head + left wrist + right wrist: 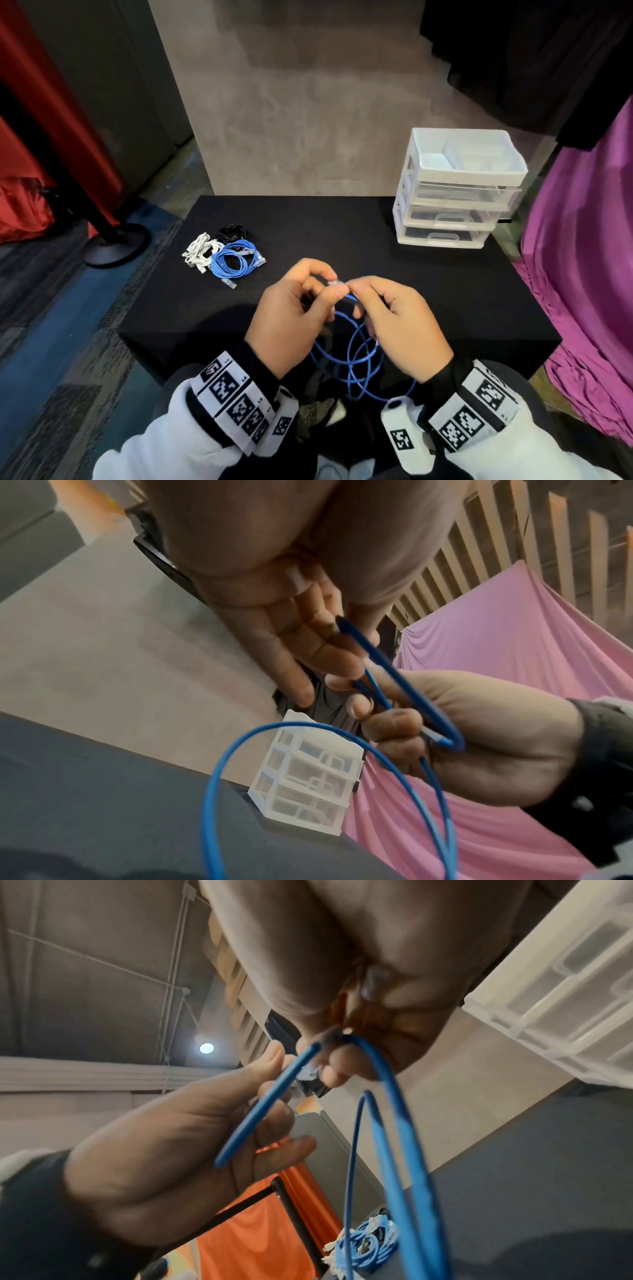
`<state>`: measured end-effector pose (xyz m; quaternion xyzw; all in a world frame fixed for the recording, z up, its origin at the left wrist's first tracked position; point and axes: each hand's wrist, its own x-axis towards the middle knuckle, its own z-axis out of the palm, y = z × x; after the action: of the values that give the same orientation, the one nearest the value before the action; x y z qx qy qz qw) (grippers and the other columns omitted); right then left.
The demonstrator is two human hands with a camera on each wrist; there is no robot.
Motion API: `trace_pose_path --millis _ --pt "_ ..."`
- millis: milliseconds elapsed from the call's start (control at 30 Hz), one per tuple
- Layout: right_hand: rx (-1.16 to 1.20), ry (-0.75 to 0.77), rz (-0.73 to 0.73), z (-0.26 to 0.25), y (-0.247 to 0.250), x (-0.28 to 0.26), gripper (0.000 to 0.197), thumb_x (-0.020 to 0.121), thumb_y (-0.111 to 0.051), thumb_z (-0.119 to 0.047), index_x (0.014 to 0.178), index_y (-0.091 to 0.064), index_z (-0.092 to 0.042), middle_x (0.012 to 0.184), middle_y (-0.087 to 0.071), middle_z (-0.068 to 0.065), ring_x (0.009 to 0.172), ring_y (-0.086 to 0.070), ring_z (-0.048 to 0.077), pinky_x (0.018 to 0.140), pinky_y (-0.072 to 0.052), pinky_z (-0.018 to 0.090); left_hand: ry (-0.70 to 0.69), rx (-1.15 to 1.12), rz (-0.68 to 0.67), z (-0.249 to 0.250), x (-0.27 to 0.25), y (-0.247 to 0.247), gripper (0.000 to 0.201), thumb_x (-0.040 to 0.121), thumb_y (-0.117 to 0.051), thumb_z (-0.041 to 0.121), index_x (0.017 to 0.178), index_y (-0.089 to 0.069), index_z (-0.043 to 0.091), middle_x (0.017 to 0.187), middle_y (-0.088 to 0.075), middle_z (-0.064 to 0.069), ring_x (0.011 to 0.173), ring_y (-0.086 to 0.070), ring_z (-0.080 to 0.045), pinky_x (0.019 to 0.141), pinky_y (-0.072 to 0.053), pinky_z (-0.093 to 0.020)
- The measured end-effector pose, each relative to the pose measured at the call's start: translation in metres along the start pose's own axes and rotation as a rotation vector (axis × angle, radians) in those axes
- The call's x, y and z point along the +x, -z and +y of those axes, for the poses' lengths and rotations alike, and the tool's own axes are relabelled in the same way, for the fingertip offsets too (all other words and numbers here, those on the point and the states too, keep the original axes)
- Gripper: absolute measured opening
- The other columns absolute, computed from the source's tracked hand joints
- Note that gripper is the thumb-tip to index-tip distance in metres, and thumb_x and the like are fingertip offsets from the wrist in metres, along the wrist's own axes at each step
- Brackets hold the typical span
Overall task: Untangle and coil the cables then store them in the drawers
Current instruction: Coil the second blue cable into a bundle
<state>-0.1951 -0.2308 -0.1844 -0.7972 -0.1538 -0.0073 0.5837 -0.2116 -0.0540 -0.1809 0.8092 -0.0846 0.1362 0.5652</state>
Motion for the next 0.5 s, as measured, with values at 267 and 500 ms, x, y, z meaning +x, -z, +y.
trace_pose_path --millis 267,500 --pt "-0.193 0.043 -0.209 -0.005 0.017 -0.007 0.019 0.098 -0.065 -0.017 0.103 -0.076 -0.033 0.087 -0.062 -0.003 0.082 -0.06 0.011 0.081 -0.046 0.027 -0.19 0.402 0.003 -0.014 0.003 0.015 0.031 0.096 -0.053 0.054 0.087 -0.068 0.029 0.08 -0.068 0.015 0.077 -0.064 -0.004 0.072 -0.054 -0.035" --pt "0.356 -0.085 -0.143 -0.004 0.018 -0.005 0.019 0.098 -0.064 -0.006 0.111 -0.076 -0.013 0.084 -0.075 0.009 0.078 -0.068 0.016 0.072 -0.052 0.028 0.49 -0.574 -0.283 0.007 0.001 0.011 0.036 0.096 -0.057 0.04 0.076 -0.062 0.011 0.062 -0.041 -0.003 0.056 -0.045 -0.014 0.078 -0.059 -0.044"
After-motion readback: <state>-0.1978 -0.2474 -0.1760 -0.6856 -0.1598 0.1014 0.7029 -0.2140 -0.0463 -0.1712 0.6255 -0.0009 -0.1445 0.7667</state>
